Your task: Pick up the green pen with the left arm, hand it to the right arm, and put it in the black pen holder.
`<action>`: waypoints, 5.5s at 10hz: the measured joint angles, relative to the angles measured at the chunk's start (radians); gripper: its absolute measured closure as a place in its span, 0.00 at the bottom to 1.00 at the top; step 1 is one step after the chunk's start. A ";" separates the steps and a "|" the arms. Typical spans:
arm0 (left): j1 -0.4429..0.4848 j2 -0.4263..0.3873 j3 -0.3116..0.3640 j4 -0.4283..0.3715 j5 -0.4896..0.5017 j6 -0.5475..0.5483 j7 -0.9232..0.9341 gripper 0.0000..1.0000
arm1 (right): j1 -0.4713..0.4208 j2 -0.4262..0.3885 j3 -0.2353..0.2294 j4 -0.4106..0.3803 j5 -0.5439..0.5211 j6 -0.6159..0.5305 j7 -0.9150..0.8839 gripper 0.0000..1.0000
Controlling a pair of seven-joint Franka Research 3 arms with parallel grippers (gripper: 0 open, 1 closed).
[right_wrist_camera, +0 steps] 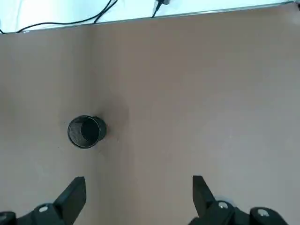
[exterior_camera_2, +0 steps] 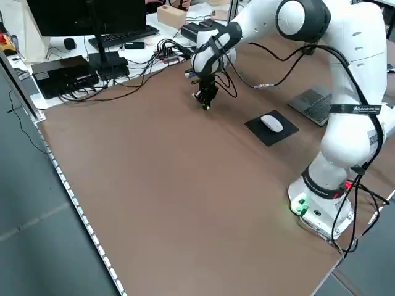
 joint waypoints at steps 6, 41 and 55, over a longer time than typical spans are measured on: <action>-0.003 -0.099 -0.093 0.126 0.023 0.002 0.021 0.81 | 0.000 0.000 0.000 0.000 0.000 0.000 0.000 0.00; -0.559 -0.112 -0.196 0.675 0.154 -0.307 0.449 0.82 | 0.174 0.064 0.012 0.009 0.021 0.001 0.034 0.00; -0.583 -0.112 -0.184 0.675 0.154 -0.307 0.441 0.82 | 0.649 0.255 0.021 0.170 0.232 0.318 1.453 0.00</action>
